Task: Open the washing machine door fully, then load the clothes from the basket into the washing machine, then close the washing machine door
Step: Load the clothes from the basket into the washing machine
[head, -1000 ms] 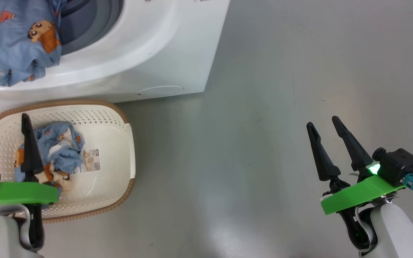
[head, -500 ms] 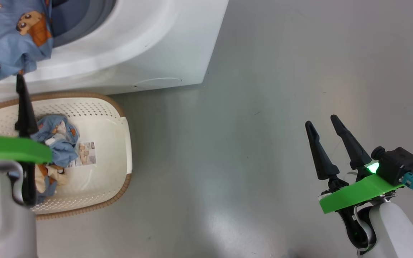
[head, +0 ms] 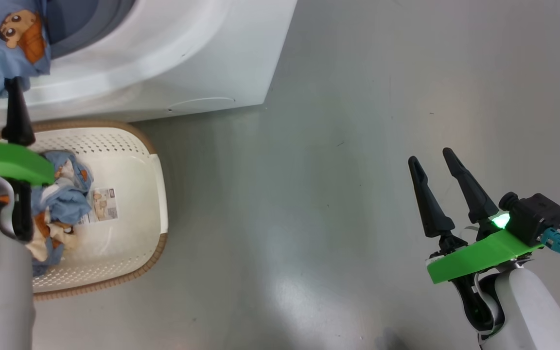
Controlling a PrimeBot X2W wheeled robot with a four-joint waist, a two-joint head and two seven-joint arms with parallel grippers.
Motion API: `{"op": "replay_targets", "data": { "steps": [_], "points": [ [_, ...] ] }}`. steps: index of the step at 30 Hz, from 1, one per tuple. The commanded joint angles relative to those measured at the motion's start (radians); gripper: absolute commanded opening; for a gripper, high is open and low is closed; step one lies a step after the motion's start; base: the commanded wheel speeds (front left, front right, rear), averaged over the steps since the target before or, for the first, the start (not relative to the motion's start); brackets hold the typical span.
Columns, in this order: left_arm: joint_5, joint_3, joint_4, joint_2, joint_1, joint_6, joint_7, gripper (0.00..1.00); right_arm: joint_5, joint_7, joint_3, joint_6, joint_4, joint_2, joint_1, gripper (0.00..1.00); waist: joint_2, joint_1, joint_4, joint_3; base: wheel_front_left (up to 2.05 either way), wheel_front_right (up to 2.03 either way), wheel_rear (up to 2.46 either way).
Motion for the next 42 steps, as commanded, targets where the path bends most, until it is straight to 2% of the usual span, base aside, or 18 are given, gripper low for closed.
{"op": "replay_targets", "data": {
  "steps": [1, 2, 3, 4, 13, 25, 30, 33, 34, 35, 37, 38, 39, 42],
  "points": [
    [0.009, 0.014, -0.005, 0.051, -0.019, -0.003, -0.005, 0.44, 0.002, -0.012, 0.021, 0.002, -0.021, -0.002, 0.007, 1.00, -0.0001, 0.0000, -0.003, 0.004, 0.00, 0.00, 0.00],
    [0.008, 0.012, 0.003, 0.053, -0.028, -0.003, -0.005, 0.30, 0.002, -0.012, 0.021, 0.002, -0.021, -0.001, 0.006, 1.00, -0.0001, 0.0000, -0.004, 0.006, 0.00, 0.00, 0.00],
    [0.007, 0.008, 0.009, 0.055, -0.036, -0.003, -0.005, 0.10, 0.002, -0.012, 0.021, 0.002, -0.021, 0.001, 0.005, 1.00, -0.0001, 0.0000, -0.005, 0.008, 0.00, 0.00, 0.00],
    [0.004, 0.006, 0.011, 0.056, -0.046, -0.003, -0.005, 0.00, 0.002, -0.012, 0.022, 0.002, -0.021, 0.003, 0.004, 1.00, -0.0001, 0.0000, -0.006, 0.009, 0.00, 0.00, 0.00],
    [-0.016, -0.015, -0.025, 0.087, -0.145, -0.003, -0.005, 0.00, 0.003, -0.012, 0.033, 0.002, -0.021, 0.018, -0.005, 1.00, -0.0001, 0.0000, -0.024, 0.027, 0.00, 0.00, 0.00],
    [0.038, -0.025, 0.016, 0.181, -0.354, -0.003, -0.005, 0.00, 0.018, -0.012, 0.089, 0.002, -0.009, 0.046, -0.033, 1.00, -0.0001, 0.0000, -0.113, 0.058, 0.00, 0.00, 0.00],
    [0.071, -0.036, 0.073, 0.200, -0.387, -0.003, -0.005, 0.00, 0.022, -0.012, 0.106, 0.002, -0.005, 0.053, -0.035, 1.00, -0.0001, 0.0000, -0.144, 0.059, 0.00, 0.00, 0.00],
    [0.087, -0.047, 0.148, 0.212, -0.405, -0.003, -0.005, 0.00, 0.026, -0.012, 0.116, 0.002, -0.002, 0.057, -0.033, 1.00, -0.0001, 0.0000, -0.164, 0.057, 0.00, 0.00, 0.00],
    [0.093, -0.057, 0.214, 0.217, -0.417, -0.003, -0.005, 0.00, 0.026, -0.012, 0.121, 0.002, -0.001, 0.056, -0.028, 1.00, -0.0001, 0.0000, -0.172, 0.051, 0.00, 0.00, 0.00],
    [0.094, -0.060, 0.247, 0.218, -0.425, -0.003, -0.005, 0.03, 0.026, -0.012, 0.122, 0.002, -0.001, 0.056, -0.025, 1.00, -0.0001, 0.0000, -0.173, 0.049, 0.00, 0.00, 0.00],
    [0.091, -0.059, 0.302, 0.220, -0.442, 0.000, -0.005, 0.44, 0.026, -0.012, 0.123, 0.002, -0.001, 0.054, -0.020, 1.00, -0.0001, 0.0000, -0.174, 0.045, 0.00, 0.00, 0.00],
    [0.090, -0.058, 0.329, 0.221, -0.449, 0.001, -0.005, 0.93, 0.026, -0.012, 0.123, 0.002, -0.001, 0.052, -0.018, 1.00, -0.0001, 0.0000, -0.174, 0.043, 0.00, 0.00, 0.00],
    [0.091, -0.062, 0.344, 0.222, -0.457, 0.001, -0.005, 1.00, 0.026, -0.012, 0.122, 0.002, 0.000, 0.051, -0.017, 1.00, -0.0001, 0.0000, -0.173, 0.041, 0.00, 0.00, 0.00],
    [0.082, -0.060, 0.353, 0.215, -0.468, 0.001, -0.005, 1.00, 0.024, -0.012, 0.113, 0.002, 0.000, 0.048, -0.014, 1.00, -0.0001, 0.0000, -0.162, 0.036, 0.00, 0.00, 0.00]
  ]
}}
